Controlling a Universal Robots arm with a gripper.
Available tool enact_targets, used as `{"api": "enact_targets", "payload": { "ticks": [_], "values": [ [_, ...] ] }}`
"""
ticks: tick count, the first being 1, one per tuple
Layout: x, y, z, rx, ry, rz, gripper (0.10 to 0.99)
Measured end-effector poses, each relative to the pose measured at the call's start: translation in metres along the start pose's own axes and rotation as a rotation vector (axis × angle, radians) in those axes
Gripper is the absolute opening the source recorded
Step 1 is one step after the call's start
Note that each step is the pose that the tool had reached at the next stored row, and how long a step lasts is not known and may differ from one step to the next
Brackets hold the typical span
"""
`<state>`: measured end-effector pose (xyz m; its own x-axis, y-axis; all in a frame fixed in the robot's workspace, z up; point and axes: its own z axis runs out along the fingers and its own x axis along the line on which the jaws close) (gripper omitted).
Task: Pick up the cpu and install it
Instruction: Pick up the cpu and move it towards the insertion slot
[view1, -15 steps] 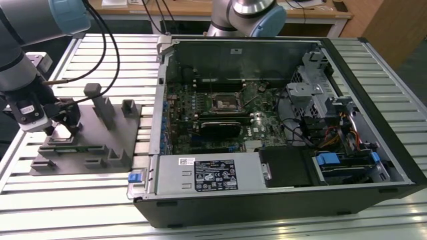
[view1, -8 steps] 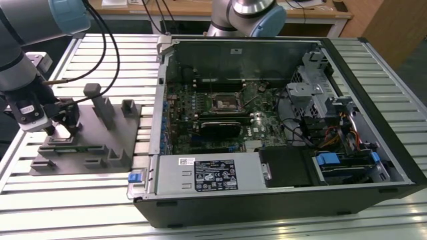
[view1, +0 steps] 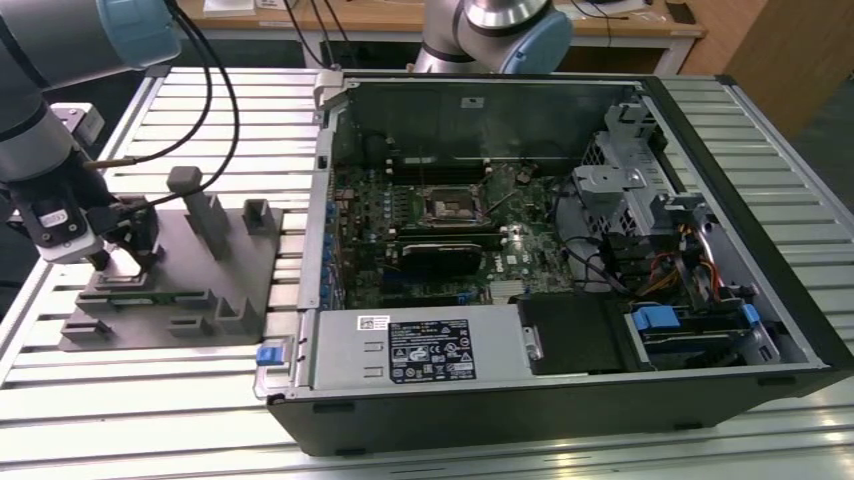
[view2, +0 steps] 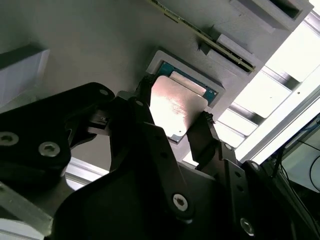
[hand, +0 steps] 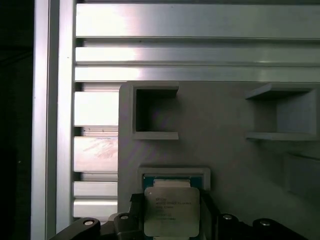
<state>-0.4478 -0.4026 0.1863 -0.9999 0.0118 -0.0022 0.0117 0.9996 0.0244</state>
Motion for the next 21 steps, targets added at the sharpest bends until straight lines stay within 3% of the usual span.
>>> {"api": "enact_targets", "payload": {
  "ticks": [10, 21],
  "values": [
    [-0.0001, 0.0004, -0.0162, 0.000, -0.0002, 0.000, 0.537],
    [-0.0001, 0.0005, -0.0224, -0.001, 0.0000, 0.000, 0.537]
  ]
}}
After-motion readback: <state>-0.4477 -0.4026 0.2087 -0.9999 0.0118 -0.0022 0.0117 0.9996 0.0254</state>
